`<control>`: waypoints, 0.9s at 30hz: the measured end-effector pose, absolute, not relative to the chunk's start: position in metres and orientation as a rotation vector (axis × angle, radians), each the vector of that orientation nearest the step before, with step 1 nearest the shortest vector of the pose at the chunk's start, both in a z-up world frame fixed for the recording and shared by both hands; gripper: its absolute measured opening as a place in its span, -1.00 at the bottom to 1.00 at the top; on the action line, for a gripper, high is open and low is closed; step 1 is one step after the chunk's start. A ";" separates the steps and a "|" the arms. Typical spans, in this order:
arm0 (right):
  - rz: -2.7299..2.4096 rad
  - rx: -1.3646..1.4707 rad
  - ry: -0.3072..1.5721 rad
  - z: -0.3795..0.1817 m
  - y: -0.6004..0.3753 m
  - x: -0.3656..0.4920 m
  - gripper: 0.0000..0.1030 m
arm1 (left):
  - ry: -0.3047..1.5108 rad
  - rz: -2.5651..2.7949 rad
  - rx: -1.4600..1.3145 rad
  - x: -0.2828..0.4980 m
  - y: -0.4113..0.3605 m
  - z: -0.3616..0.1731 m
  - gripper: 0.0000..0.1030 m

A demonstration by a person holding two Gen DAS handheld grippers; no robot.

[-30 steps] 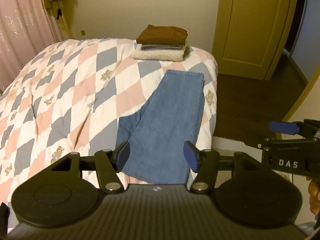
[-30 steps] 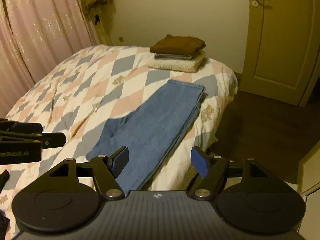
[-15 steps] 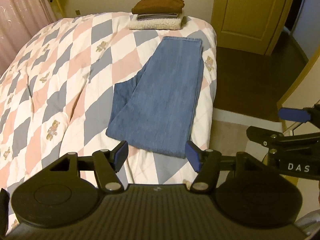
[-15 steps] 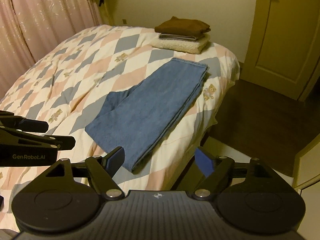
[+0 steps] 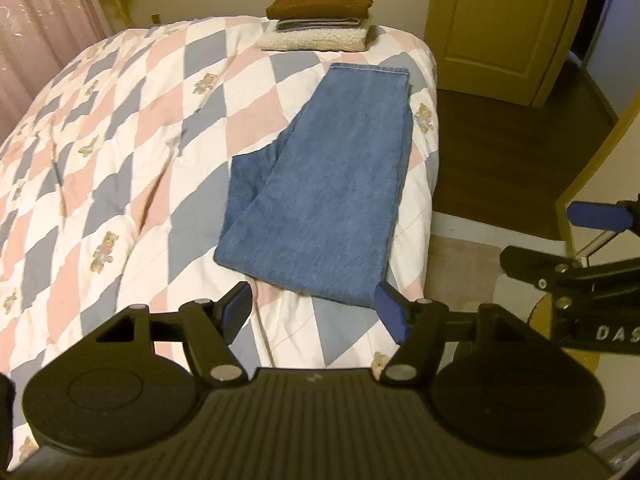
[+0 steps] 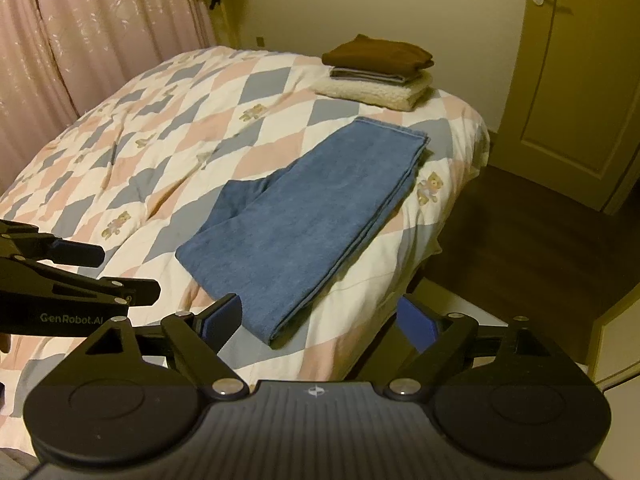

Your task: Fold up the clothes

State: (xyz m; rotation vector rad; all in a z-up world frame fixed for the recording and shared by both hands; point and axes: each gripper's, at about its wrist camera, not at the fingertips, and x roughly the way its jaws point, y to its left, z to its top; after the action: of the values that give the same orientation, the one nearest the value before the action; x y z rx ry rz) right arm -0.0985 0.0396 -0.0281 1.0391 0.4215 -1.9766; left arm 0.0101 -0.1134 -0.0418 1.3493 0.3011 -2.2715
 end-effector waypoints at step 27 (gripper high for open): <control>-1.608 0.318 1.331 -0.237 -0.049 0.013 0.72 | -1.970 -2.141 1.338 0.042 -0.157 -0.303 0.31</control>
State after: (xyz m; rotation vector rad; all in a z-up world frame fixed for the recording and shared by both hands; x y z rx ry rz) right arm 0.0130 -0.0490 -0.2366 0.3179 1.3314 -1.6083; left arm 0.0417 -0.1565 -0.3028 1.3381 -1.9695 -2.1410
